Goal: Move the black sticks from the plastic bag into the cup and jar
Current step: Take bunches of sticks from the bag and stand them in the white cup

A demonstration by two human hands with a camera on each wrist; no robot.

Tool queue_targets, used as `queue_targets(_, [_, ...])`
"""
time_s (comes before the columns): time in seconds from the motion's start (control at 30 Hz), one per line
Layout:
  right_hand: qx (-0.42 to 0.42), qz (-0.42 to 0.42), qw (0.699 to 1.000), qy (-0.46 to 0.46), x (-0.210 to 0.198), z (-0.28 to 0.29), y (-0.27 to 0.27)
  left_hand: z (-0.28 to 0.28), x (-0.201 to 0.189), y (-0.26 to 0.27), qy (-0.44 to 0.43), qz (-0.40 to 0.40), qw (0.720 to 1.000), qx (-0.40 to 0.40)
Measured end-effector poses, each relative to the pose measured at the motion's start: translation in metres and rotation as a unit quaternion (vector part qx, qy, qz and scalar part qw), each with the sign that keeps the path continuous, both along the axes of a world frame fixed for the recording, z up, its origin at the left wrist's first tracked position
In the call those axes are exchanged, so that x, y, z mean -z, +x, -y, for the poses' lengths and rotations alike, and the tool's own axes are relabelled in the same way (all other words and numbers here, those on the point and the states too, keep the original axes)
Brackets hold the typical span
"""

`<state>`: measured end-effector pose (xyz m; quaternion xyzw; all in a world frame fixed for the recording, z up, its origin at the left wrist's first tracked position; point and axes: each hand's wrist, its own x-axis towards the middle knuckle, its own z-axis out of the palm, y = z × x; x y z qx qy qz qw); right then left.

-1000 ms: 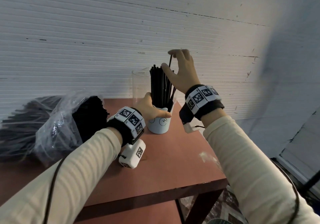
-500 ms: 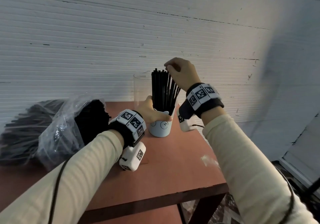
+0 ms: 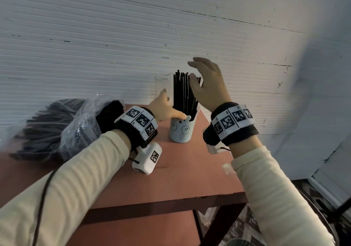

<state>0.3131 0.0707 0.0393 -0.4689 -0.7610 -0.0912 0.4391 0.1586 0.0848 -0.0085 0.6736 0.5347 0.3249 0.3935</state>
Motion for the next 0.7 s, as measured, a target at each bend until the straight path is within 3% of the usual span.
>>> queue_targets(0.07, [-0.02,-0.022,0.999,0.032,0.003,0.012,-0.012,0.01,-0.009,-0.016,0.051,-0.009,0.998,-0.035])
queue_targets(0.13, [-0.048,-0.028,0.998,-0.001,0.009,0.023,-0.026,0.02,-0.019,-0.038,0.129,-0.009,0.988,-0.086])
queue_targets(0.23, [-0.072,0.002,0.988,-0.137,0.021,0.034,-0.046,0.034,-0.029,-0.074,0.19,-0.011,0.97,-0.152])
queue_targets(0.3, [-0.071,0.046,0.964,-0.251,0.032,0.035,-0.058,0.041,-0.03,-0.097,0.211,-0.033,0.961,-0.178])
queue_targets(0.4, [-0.047,0.162,0.913,-0.371,0.046,0.035,-0.076,0.05,-0.024,-0.13,0.218,-0.097,0.947,-0.215])
queue_targets(0.53, [-0.052,0.225,0.837,-0.496,0.058,0.044,-0.095,0.058,-0.013,-0.162,0.155,-0.184,0.935,-0.261])
queue_targets(0.7, [-0.007,0.288,0.812,-0.508,0.068,0.047,-0.115,0.068,-0.007,-0.17,0.094,-0.166,0.963,-0.191])
